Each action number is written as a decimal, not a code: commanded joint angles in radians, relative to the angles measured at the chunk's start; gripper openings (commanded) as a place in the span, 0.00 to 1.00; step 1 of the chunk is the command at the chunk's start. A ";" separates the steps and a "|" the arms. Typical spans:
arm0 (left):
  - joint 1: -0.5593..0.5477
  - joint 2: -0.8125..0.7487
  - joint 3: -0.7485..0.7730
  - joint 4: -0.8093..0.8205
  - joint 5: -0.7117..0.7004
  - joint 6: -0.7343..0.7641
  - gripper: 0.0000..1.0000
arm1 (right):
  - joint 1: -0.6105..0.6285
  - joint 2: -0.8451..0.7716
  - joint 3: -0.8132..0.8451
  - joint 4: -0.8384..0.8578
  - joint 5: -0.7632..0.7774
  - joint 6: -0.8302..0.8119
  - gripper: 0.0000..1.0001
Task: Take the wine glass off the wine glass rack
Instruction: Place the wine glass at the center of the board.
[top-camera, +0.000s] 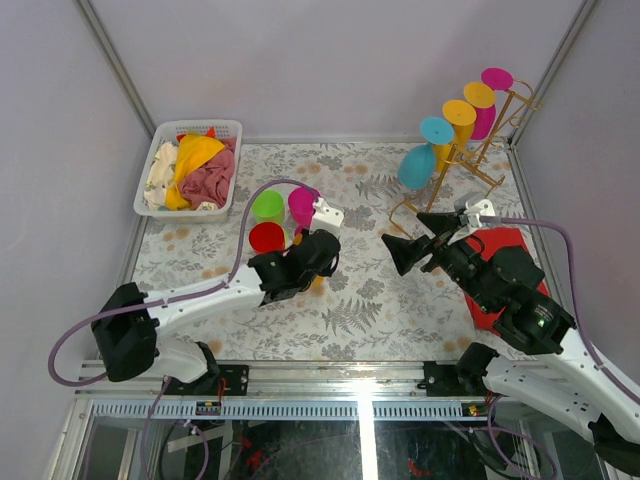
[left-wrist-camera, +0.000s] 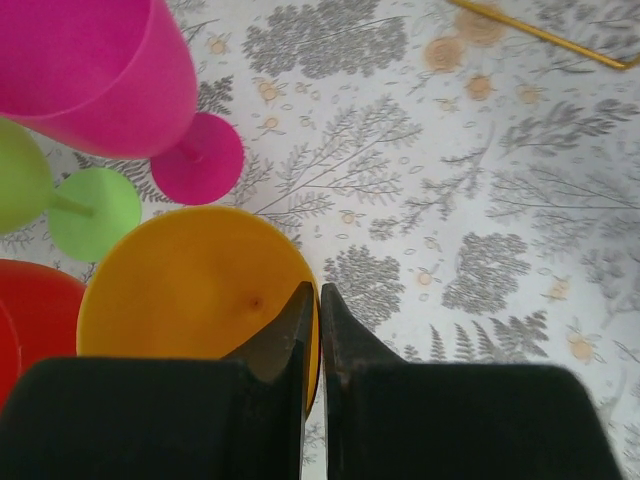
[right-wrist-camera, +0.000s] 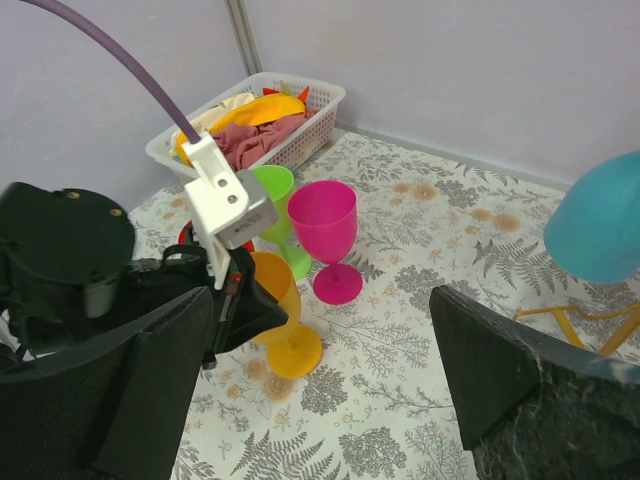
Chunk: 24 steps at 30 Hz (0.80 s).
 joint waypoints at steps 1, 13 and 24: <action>0.062 0.036 0.030 0.048 -0.004 -0.044 0.00 | -0.002 -0.031 0.038 0.031 0.059 0.006 0.97; 0.082 0.080 0.083 -0.046 0.002 -0.082 0.14 | -0.002 -0.018 0.038 0.016 0.060 -0.003 0.98; 0.089 0.016 0.094 -0.008 0.056 -0.078 0.43 | -0.001 -0.005 0.048 0.004 0.069 -0.006 0.98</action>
